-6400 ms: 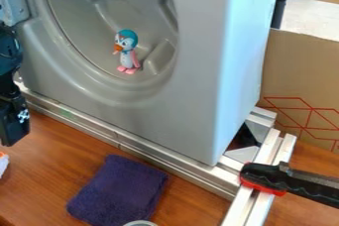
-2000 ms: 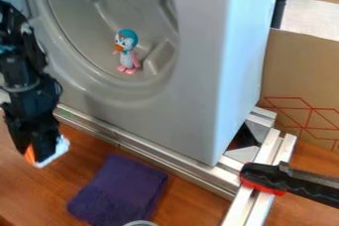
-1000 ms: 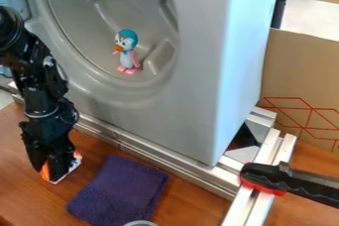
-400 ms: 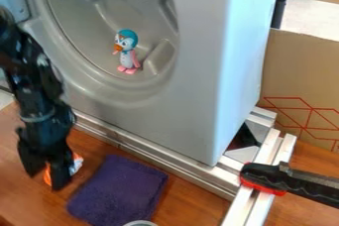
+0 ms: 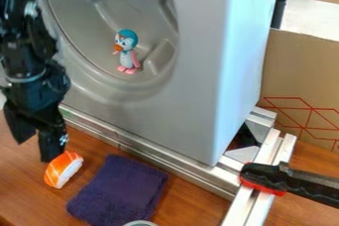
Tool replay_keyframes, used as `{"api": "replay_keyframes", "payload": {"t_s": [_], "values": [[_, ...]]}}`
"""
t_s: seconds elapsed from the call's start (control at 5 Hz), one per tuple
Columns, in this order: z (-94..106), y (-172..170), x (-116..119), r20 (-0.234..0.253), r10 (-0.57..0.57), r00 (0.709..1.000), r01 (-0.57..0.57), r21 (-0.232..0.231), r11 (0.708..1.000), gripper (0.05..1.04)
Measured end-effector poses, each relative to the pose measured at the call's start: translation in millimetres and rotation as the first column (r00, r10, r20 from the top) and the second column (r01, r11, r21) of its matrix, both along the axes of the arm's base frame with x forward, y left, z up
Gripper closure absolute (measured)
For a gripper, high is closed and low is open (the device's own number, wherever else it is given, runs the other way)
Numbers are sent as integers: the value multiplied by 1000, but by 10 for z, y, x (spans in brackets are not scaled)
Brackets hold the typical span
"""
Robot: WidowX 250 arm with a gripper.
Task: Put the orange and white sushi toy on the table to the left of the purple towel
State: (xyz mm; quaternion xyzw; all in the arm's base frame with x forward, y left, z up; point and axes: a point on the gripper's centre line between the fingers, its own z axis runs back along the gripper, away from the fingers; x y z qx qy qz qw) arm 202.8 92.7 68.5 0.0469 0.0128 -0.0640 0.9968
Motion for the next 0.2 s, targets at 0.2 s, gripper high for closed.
{"api": "replay_keyframes", "payload": {"t_s": [0.2], "values": [[289,-215,45,-49,-59,997,58,-25,998,81]]}}
